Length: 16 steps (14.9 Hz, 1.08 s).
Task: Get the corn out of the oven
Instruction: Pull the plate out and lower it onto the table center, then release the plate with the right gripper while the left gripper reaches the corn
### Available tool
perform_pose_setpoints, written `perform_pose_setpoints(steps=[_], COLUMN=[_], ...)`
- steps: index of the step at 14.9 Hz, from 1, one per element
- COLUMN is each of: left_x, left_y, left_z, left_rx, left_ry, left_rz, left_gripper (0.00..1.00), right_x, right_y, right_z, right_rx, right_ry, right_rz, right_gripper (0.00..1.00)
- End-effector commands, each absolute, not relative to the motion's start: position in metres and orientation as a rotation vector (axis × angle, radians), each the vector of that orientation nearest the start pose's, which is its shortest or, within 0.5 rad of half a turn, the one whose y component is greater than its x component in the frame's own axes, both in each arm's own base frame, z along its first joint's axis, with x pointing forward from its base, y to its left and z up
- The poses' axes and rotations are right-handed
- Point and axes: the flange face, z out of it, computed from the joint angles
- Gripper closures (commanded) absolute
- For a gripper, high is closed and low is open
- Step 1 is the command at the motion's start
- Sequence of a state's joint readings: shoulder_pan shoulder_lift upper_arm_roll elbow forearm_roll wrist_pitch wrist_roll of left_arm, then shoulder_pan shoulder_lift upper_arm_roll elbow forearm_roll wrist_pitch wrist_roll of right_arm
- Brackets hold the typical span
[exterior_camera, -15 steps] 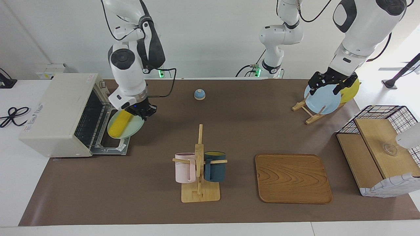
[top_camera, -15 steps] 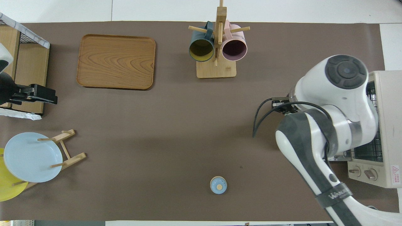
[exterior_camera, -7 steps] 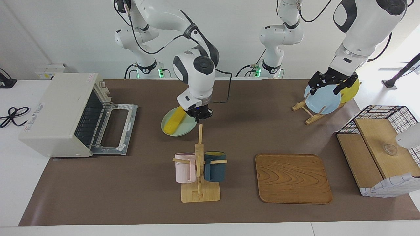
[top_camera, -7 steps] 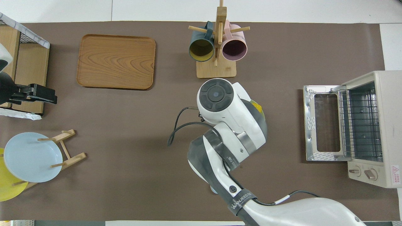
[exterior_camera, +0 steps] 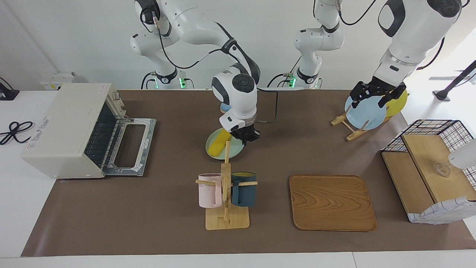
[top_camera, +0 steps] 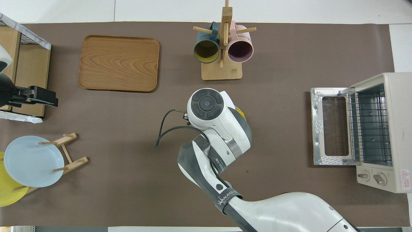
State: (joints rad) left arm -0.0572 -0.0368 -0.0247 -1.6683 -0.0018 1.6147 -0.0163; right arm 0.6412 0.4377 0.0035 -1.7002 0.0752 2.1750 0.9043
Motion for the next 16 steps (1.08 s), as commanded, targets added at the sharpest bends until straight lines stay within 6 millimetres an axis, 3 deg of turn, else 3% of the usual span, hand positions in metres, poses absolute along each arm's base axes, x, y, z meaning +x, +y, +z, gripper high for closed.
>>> perform_pose_setpoints(steps=[1,2,4,7,9,11,14,15,16], left_x=[0.541,0.541,0.542,0.544,0.542,0.536,0.517,0.510,0.505], left_y=[-0.040,-0.040,-0.040,-0.044,-0.065,-0.111,-0.187,-0.210,-0.231], left_z=[0.604,0.604,0.605,0.604,0.598,0.588,0.562,0.555,0.548], left_rx=[-3.120,-3.120,-3.120,-3.124,-3.146,-3.178,-3.227,-3.236,-3.259], left_ry=[0.109,0.109,0.114,0.129,0.179,0.277,0.314,0.343,0.364], left_rz=[0.004,0.001,-0.006,-0.034,-0.016,-0.002,0.004,0.002,0.005], left_gripper=[0.00,0.00,0.00,0.00,0.00,0.00,0.00,0.00,0.00], right_x=[0.540,0.542,0.551,0.566,0.562,0.559,0.552,0.546,0.540], right_y=[0.407,0.414,0.395,0.311,0.261,0.204,0.092,0.067,0.060], right_z=[0.352,0.370,0.400,0.429,0.427,0.407,0.362,0.350,0.340], right_rx=[-2.955,-2.936,-2.965,-3.073,-3.172,-3.219,-3.207,-3.199,-3.194], right_ry=[0.529,0.478,0.364,0.385,0.425,0.418,0.187,0.176,0.157], right_rz=[0.046,-0.012,-0.053,0.036,0.084,0.162,0.226,0.219,0.195], right_gripper=[0.70,0.65,0.65,0.78,0.87,0.96,1.00,1.00,1.00])
